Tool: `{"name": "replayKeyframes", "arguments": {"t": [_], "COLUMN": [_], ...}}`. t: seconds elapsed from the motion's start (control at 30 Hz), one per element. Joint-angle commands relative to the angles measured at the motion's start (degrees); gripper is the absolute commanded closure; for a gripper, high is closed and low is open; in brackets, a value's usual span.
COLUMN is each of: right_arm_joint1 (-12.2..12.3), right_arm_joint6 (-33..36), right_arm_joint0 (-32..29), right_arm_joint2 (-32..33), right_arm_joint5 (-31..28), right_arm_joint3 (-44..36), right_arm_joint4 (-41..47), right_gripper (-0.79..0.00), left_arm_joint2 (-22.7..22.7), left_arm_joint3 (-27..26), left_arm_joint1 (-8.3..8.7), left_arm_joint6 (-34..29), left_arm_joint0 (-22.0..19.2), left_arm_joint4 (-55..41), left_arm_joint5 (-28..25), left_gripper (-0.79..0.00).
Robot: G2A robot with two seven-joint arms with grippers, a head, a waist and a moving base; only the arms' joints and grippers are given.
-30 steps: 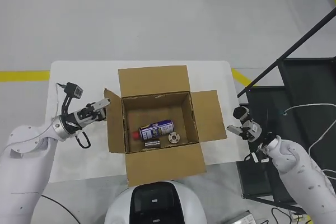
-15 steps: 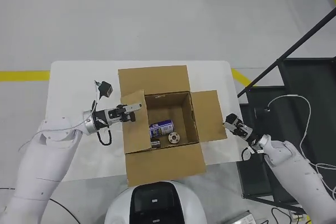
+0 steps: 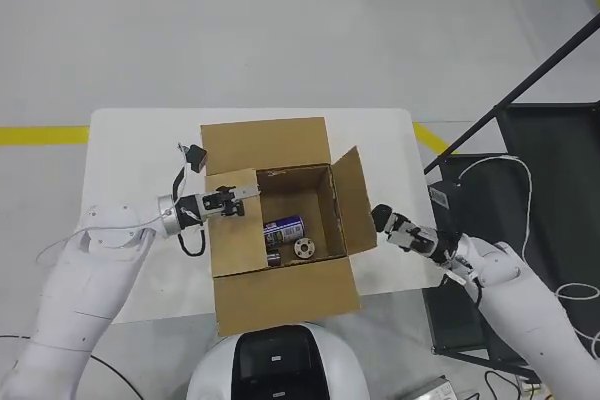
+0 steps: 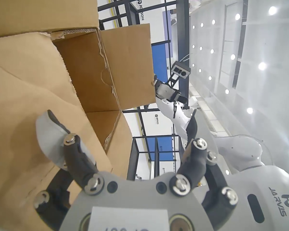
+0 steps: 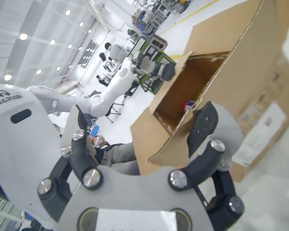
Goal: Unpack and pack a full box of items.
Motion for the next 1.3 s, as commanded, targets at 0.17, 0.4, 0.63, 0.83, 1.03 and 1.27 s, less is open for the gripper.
{"name": "replayKeyframes", "arguments": {"t": [0.17,0.4,0.63,0.83,1.03,1.27], "right_arm_joint1": [-0.7,-1.9,-3.5,-5.1,-6.2,-4.8], "right_arm_joint6": [-2.1,-2.1,-2.9,-6.1,-9.6,-8.7], "right_arm_joint0": [4.7,10.8,14.9,17.4,18.7,16.5], "right_arm_joint2": [-8.9,-15.1,-17.6,-19.4,-21.0,-17.4], "right_arm_joint5": [0.0,0.0,0.0,0.0,0.0,0.0], "right_arm_joint3": [-0.1,5.4,8.9,10.3,11.2,7.3], "right_arm_joint4": [-7.7,-13.1,-18.3,-23.8,-27.8,-24.4], "right_gripper": [-0.785,-0.785,-0.785,-0.785,-0.785,-0.785], "left_arm_joint2": [0.2,-1.7,-2.7,-2.7,-2.2,-2.4], "left_arm_joint3": [0.1,-1.0,-2.2,-2.9,-2.8,-3.5], "left_arm_joint1": [-0.01,0.53,0.9,1.05,1.16,1.18], "left_arm_joint6": [0.8,0.9,0.8,0.6,-0.2,0.5], "left_arm_joint0": [0.2,1.4,2.6,3.2,2.9,2.5], "left_arm_joint4": [1.1,2.1,2.7,3.4,5.3,5.1], "left_arm_joint5": [-0.5,-0.7,-0.6,-0.4,0.9,0.1], "left_gripper": [-0.785,-0.785,-0.785,-0.785,-0.785,-0.785]}}
